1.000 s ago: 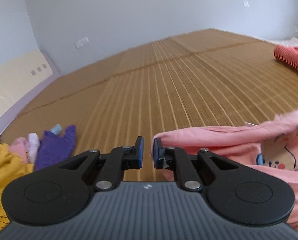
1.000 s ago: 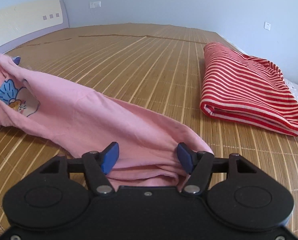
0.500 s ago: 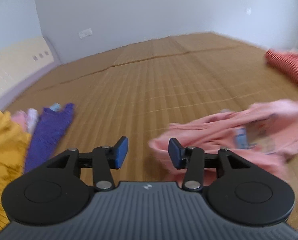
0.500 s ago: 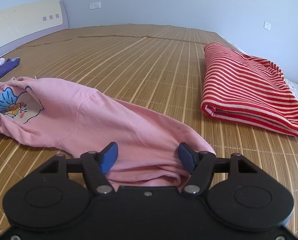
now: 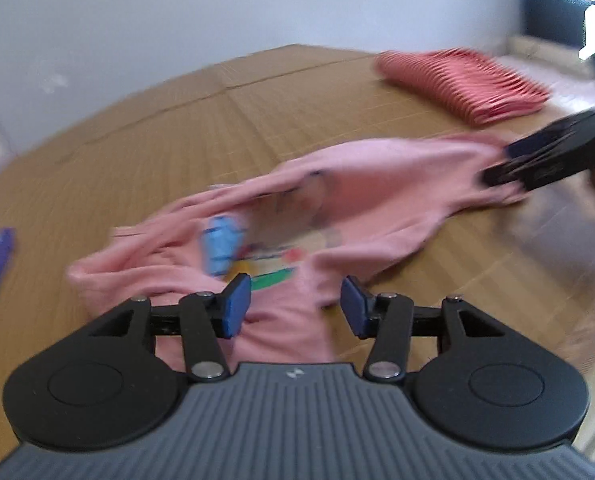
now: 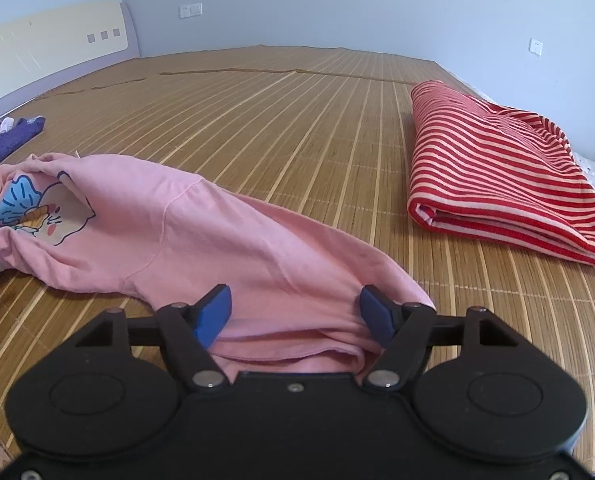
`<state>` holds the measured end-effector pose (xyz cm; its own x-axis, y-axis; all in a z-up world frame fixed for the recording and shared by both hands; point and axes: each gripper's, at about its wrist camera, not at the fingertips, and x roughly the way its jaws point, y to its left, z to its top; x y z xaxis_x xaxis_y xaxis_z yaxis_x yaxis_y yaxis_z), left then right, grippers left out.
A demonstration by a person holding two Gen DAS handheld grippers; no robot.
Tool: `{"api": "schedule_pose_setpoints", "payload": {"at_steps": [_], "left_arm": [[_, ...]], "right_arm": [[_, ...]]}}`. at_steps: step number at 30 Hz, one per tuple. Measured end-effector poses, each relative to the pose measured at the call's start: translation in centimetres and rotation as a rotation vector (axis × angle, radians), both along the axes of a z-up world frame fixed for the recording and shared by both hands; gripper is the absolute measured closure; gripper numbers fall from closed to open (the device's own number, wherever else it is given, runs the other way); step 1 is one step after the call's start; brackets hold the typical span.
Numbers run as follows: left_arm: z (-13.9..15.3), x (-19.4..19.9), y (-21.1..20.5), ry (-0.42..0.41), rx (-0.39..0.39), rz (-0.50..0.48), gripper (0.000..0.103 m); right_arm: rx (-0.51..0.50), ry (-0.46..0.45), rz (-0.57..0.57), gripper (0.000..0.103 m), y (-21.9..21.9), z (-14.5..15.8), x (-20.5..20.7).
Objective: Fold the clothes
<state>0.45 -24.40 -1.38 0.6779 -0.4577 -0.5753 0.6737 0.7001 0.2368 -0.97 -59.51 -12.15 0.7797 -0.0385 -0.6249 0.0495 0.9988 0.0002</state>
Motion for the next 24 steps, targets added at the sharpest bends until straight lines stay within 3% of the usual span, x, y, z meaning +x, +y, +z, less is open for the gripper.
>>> {"api": "schedule_pose_setpoints", "payload": {"at_steps": [2, 6, 16, 18, 21, 24], "left_arm": [[0.1, 0.5, 1.4, -0.031, 0.025, 0.053, 0.045], [0.9, 2.3, 4.6, 0.031, -0.021, 0.068, 0.044], [3.0, 3.5, 8.0, 0.019, -0.034, 0.136, 0.043], [3.3, 3.8, 8.6, -0.030, 0.006, 0.185, 0.043], [3.4, 4.1, 9.6, -0.161, 0.140, 0.320, 0.044], [4.1, 4.4, 11.3, -0.137, 0.101, 0.340, 0.044]], "right_arm": [[-0.003, 0.004, 0.002, 0.029, 0.1, 0.1, 0.0], [0.010, 0.011, 0.025, 0.026, 0.2, 0.0, 0.1], [0.009, 0.007, 0.011, 0.026, 0.0, 0.0, 0.4], [0.003, 0.007, 0.011, 0.026, 0.1, 0.0, 0.4], [0.002, 0.006, 0.005, 0.026, 0.0, -0.1, 0.4], [0.006, 0.000, -0.004, 0.026, 0.1, 0.0, 0.2]]}}
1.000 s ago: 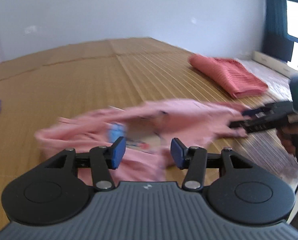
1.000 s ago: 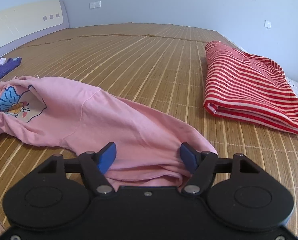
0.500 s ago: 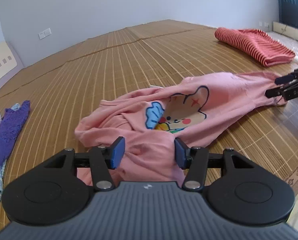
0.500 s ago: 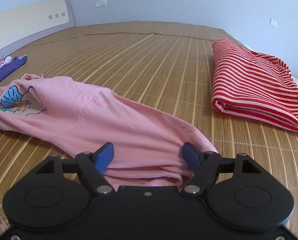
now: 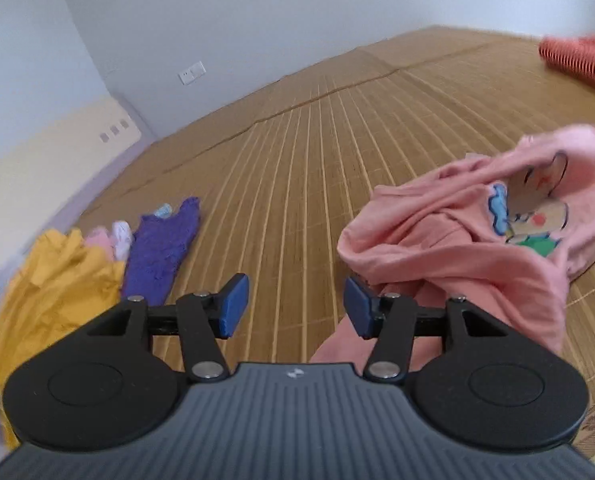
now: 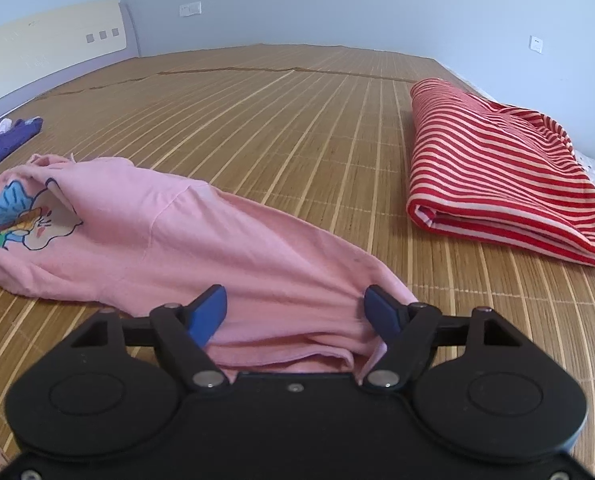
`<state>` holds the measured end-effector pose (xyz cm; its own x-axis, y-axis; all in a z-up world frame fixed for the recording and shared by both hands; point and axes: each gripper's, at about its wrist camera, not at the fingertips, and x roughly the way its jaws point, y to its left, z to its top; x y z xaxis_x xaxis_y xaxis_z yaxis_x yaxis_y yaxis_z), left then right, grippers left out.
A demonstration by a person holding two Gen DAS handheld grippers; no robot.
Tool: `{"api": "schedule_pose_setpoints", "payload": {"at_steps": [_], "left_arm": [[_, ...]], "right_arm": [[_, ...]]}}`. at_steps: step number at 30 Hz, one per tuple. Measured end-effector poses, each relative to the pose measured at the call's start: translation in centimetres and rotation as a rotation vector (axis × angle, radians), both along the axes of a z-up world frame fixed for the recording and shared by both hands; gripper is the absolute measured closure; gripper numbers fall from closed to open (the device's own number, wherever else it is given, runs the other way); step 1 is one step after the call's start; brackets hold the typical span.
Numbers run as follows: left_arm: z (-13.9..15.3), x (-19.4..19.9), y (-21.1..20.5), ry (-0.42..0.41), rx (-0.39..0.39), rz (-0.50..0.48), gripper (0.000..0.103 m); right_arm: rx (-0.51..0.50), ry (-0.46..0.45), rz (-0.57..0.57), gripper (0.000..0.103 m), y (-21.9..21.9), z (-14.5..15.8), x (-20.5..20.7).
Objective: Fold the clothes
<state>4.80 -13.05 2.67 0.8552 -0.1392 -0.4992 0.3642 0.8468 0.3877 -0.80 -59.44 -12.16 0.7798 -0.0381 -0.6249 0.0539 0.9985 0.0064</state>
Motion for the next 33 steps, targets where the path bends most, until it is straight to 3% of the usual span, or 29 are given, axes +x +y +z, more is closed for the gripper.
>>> {"api": "schedule_pose_setpoints", "payload": {"at_steps": [3, 8, 13, 19, 22, 23, 24, 27, 28, 33], "left_arm": [[0.5, -0.5, 0.4, 0.037, -0.077, -0.039, 0.044], [0.3, -2.1, -2.1, 0.152, -0.221, -0.236, 0.043], [-1.4, -3.5, -5.6, 0.271, -0.329, -0.381, 0.034], [-3.8, -4.0, -8.1, 0.235, -0.196, -0.355, 0.031], [-4.4, -4.0, -8.1, 0.170, -0.115, -0.329, 0.032], [-4.5, -3.9, -7.9, 0.163, -0.104, -0.330, 0.036], [-4.5, -3.9, -7.7, 0.157, -0.095, -0.331, 0.051], [-4.2, -3.0, -6.7, 0.196, -0.176, -0.309, 0.076], [-4.1, -2.8, -6.3, 0.212, -0.212, -0.297, 0.079], [-2.7, -3.2, -6.4, 0.177, -0.237, -0.295, 0.086]], "right_arm": [[-0.002, -0.012, 0.001, 0.026, 0.3, 0.1, -0.3], [0.032, -0.055, 0.013, 0.026, 0.7, 0.8, -1.1], [0.149, -0.086, 0.093, 0.026, 1.4, 1.7, -1.9], [0.255, -0.101, 0.193, 0.025, 3.1, 1.7, -1.7], [0.231, -0.061, 0.225, 0.025, 4.3, 1.3, -1.3], [0.216, -0.056, 0.229, 0.025, 4.7, 1.2, -1.2], [0.202, -0.053, 0.231, 0.025, 4.9, 1.1, -1.1], [0.193, -0.046, 0.229, 0.025, 5.1, 0.6, -1.1], [0.196, -0.047, 0.225, 0.025, 5.0, 0.5, -1.1], [0.184, -0.038, 0.230, 0.023, 4.8, 0.4, -1.3]]}}
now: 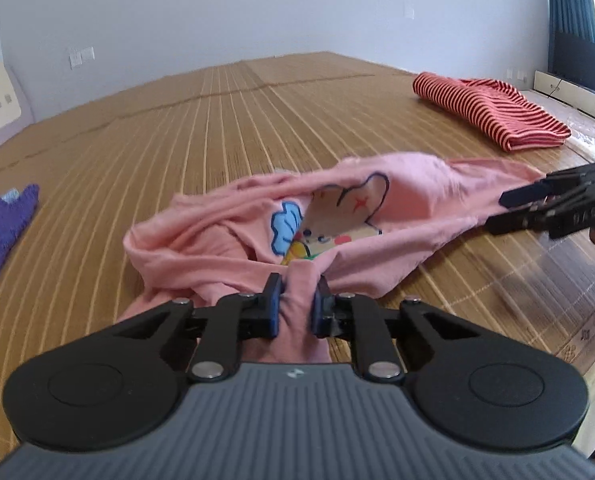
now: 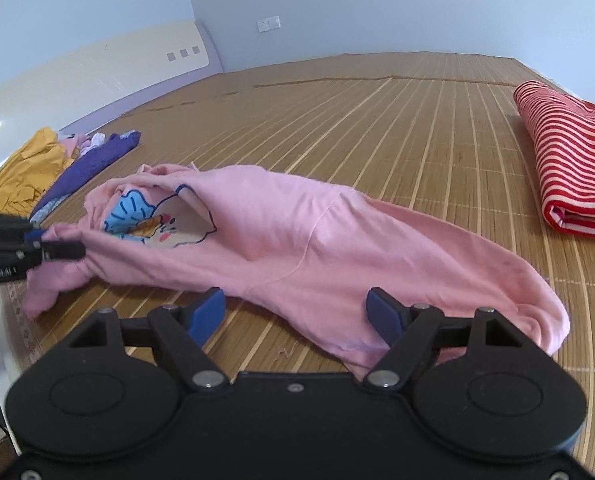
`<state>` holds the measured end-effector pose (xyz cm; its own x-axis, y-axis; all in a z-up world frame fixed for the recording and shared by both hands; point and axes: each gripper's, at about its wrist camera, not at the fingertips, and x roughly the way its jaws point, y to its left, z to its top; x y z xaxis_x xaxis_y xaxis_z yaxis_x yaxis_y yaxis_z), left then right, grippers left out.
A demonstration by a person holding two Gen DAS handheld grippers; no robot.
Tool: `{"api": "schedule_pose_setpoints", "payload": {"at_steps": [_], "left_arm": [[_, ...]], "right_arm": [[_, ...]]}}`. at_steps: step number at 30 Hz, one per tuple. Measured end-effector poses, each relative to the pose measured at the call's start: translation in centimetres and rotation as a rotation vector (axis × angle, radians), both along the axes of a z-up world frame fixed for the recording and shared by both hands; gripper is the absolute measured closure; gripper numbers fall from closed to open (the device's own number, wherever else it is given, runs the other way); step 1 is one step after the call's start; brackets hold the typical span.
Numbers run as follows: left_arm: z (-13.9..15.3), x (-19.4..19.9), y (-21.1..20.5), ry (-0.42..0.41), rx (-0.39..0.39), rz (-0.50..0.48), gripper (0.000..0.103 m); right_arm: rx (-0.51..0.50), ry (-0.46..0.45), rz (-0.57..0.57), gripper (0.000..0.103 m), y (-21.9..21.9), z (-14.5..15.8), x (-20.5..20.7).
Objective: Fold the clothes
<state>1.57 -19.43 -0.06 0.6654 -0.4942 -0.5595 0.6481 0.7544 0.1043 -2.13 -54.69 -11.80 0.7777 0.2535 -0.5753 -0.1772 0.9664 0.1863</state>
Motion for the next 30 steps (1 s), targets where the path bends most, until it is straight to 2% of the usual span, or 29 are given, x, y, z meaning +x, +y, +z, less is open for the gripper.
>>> {"api": "schedule_pose_setpoints", "payload": {"at_steps": [4, 7, 11, 14, 17, 23, 30], "left_arm": [[1.9, -0.9, -0.5, -0.049, -0.010, -0.005, 0.087], [4.1, -1.9, -1.1, -0.082, -0.050, -0.044, 0.087], [7.1, -2.2, -0.9, -0.070, -0.172, -0.088, 0.087], [8.8, -2.3, -0.5, -0.123, -0.218, -0.070, 0.087], [9.2, -1.4, 0.5, -0.143, -0.209, -0.004, 0.087], [7.0, -0.1, 3.5, -0.132, -0.075, 0.145, 0.087], [4.6, 0.0, 5.7, -0.048, -0.029, 0.171, 0.087]], "right_arm": [[-0.020, 0.000, 0.012, 0.023, 0.3, 0.0, -0.2], [-0.018, 0.002, 0.015, 0.023, 0.3, 0.0, -0.2], [-0.017, -0.012, 0.020, 0.023, 0.3, 0.4, -0.7], [-0.016, -0.022, 0.026, 0.023, 0.3, 0.8, -1.0], [-0.014, -0.024, 0.031, 0.023, 0.2, 0.9, -1.3], [-0.024, -0.019, 0.038, 0.023, 0.2, 0.8, -1.5], [-0.011, -0.004, 0.038, 0.023, 0.2, 0.3, -1.3]]}}
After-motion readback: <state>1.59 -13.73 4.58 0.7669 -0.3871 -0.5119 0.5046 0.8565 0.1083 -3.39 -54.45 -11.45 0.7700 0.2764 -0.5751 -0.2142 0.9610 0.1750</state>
